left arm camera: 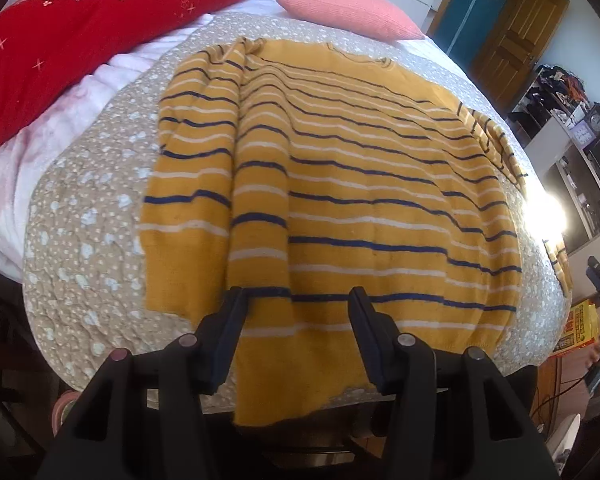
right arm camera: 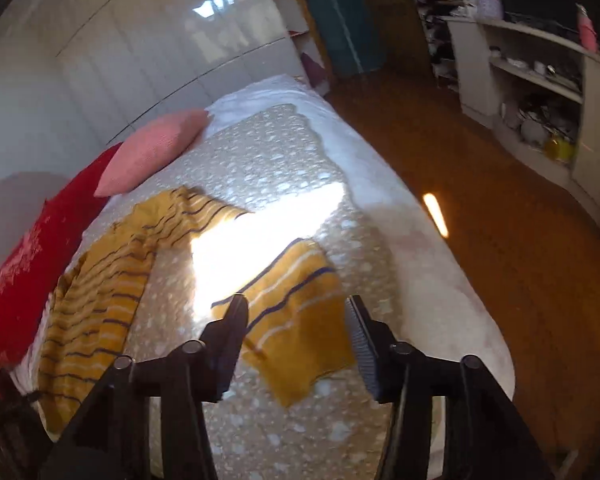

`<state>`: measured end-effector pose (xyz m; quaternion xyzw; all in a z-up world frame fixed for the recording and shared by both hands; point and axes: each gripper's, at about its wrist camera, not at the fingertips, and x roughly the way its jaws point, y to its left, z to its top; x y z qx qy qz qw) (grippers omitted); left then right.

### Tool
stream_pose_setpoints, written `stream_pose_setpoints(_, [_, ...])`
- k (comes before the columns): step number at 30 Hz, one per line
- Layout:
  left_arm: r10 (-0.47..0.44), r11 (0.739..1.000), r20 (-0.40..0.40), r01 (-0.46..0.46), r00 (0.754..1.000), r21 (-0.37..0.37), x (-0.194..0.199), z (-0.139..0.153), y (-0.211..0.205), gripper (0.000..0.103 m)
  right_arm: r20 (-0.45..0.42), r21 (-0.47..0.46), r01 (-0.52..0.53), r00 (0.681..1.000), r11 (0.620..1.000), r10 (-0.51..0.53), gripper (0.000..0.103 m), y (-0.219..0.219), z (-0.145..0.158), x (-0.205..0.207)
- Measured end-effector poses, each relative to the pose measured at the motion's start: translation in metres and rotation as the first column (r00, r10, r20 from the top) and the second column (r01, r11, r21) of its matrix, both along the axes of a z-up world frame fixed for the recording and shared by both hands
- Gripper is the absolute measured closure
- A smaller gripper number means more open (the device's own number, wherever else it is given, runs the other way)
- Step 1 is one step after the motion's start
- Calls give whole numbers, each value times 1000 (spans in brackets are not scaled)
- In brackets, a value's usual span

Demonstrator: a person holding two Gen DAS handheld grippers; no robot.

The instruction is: Fold small clothes

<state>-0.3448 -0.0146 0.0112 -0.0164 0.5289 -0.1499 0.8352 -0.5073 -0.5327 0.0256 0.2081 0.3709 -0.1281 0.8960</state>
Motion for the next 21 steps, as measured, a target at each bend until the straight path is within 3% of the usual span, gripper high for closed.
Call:
stream_pose_setpoints(2, [-27, 1000, 3, 26, 1000, 11, -2, 0, -13, 51, -37, -78, -111, 993, 991, 108, 28, 23, -9, 17])
stream_pose_setpoints(5, [-68, 997, 24, 67, 997, 39, -8, 4, -27, 51, -163, -252, -168, 978, 953, 130, 28, 43, -33, 40])
stream_pose_setpoints(6, [-75, 996, 31, 73, 997, 47, -11, 5, -30, 51, -212, -273, -191, 968, 943, 135, 38, 46, -44, 46])
stream_pose_setpoints(7, [-84, 995, 42, 82, 996, 60, -13, 6, -33, 51, -262, -256, -216, 954, 942, 148, 77, 44, -54, 51])
stream_pose_setpoints(8, [-90, 994, 47, 87, 995, 67, -14, 7, -35, 51, -278, -237, -221, 949, 946, 152, 87, 41, -58, 55])
stream_pose_setpoints(10, [-100, 992, 47, 96, 994, 81, -14, 7, -35, 51, -234, -164, -190, 961, 968, 149, 93, 27, -42, 58])
stream_pose_setpoints(13, [-92, 993, 36, 89, 995, 80, -9, 5, -33, 51, -27, -43, -58, 998, 997, 57, 93, -22, 5, 55])
stream_pose_setpoints(15, [-79, 995, 30, 77, 996, 60, -8, 5, -32, 51, 62, 5, 88, 994, 996, -88, 90, -66, 28, 55])
stream_pose_setpoints(17, [-75, 997, 27, 74, 997, 37, -9, 7, -33, 51, 51, -42, 265, 963, 963, -263, 72, -104, 35, 56])
stream_pose_setpoints(18, [-79, 996, 29, 79, 996, 31, -10, 8, -34, 51, 6, -99, 347, 937, 932, -349, 52, -116, 35, 56])
stream_pose_setpoints(19, [-89, 996, 34, 88, 995, 27, -12, 9, -35, 50, -16, -117, 394, 917, 912, -398, 49, -124, 33, 54])
stream_pose_setpoints(21, [-102, 994, 45, 101, 994, 39, -16, 10, -37, 49, 47, 14, 375, 926, 927, -376, 49, -125, 30, 39])
